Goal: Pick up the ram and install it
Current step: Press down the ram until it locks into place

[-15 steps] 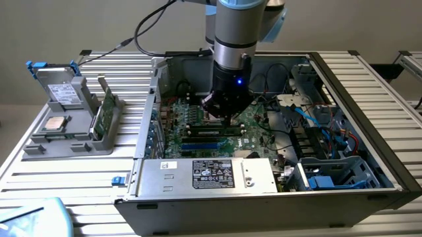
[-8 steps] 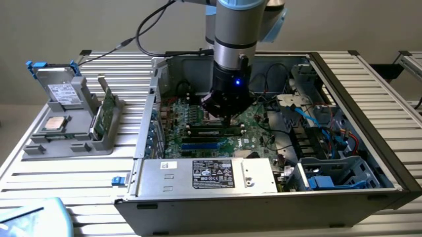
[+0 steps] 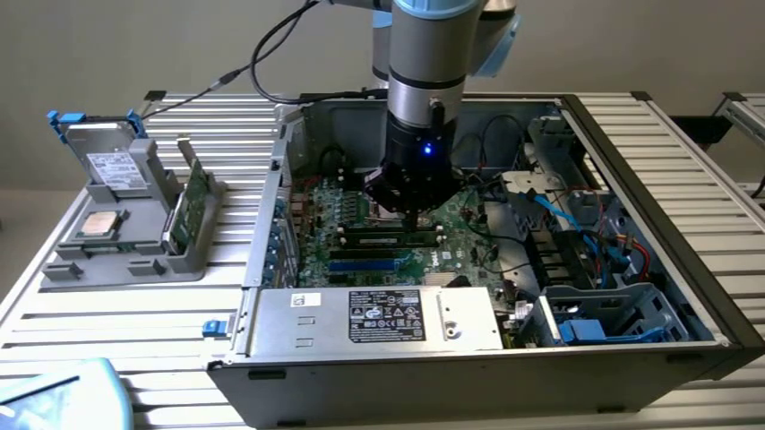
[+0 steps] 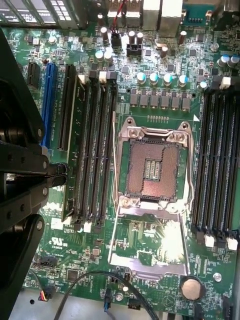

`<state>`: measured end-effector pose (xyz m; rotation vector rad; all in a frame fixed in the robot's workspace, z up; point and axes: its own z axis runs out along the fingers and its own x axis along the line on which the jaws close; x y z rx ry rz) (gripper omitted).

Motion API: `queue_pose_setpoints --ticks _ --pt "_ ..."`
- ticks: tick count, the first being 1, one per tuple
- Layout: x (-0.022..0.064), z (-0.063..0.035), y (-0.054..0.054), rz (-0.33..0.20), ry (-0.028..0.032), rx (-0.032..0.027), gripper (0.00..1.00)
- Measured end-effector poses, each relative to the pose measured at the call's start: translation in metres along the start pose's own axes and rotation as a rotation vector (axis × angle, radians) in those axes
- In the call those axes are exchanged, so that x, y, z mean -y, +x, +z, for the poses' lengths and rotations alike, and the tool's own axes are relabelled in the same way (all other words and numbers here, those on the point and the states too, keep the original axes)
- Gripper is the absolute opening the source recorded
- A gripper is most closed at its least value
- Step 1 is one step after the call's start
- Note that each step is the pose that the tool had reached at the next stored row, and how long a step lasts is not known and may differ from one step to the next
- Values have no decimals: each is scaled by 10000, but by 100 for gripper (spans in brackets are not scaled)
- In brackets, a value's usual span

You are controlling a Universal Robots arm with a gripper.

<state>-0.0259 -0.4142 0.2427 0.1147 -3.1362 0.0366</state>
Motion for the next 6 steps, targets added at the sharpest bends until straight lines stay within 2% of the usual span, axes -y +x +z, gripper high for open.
queue_pose_setpoints --ticks 6 --pt "0 -4 0 1 1 0 11"
